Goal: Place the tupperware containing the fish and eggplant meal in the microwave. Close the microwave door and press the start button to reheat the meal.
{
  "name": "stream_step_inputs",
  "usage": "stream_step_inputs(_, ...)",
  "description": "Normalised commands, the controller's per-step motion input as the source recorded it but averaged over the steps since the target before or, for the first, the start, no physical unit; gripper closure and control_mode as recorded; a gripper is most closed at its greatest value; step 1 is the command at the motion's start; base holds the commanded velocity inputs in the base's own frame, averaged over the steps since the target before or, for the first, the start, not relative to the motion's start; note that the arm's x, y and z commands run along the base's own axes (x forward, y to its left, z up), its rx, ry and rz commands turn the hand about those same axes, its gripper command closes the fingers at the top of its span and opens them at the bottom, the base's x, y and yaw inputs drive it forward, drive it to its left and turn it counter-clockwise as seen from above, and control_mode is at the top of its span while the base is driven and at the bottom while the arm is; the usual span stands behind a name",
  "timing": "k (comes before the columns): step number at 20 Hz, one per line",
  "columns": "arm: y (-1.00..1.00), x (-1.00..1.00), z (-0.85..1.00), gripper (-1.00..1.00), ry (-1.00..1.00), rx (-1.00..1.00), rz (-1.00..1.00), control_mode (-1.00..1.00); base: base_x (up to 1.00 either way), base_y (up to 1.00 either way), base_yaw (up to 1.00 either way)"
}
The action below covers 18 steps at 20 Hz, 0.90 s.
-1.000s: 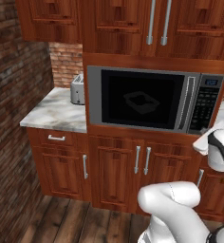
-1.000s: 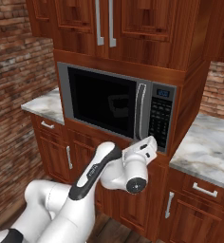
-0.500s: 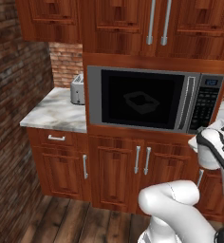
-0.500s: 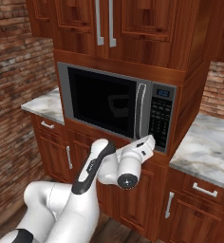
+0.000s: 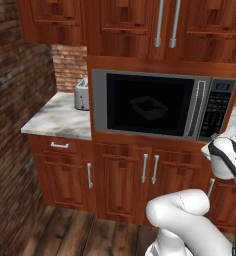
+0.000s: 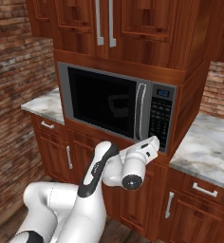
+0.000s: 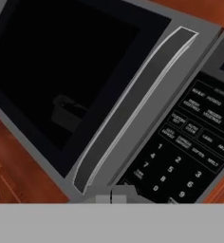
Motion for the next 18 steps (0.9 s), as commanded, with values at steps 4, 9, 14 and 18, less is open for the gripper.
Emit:
stream_step_inputs(4, -0.02, 0.09, -0.16, 1.00, 0.00, 0.00, 0.00, -1.00, 0.00, 0.00, 0.00)
stream_step_inputs(9, 0.00, 0.15, -0.21, 1.00, 0.00, 0.00, 0.00, -1.00, 0.00, 0.00, 0.00)
stream_step_inputs(14, -0.02, 0.22, -0.07, 1.00, 0.00, 0.00, 0.00, -1.00, 0.00, 0.00, 0.00)
stream_step_inputs(18, -0.09, 0.24, 0.00, 1.00, 0.00, 0.00, 0.00, -1.00, 0.00, 0.00, 0.00)
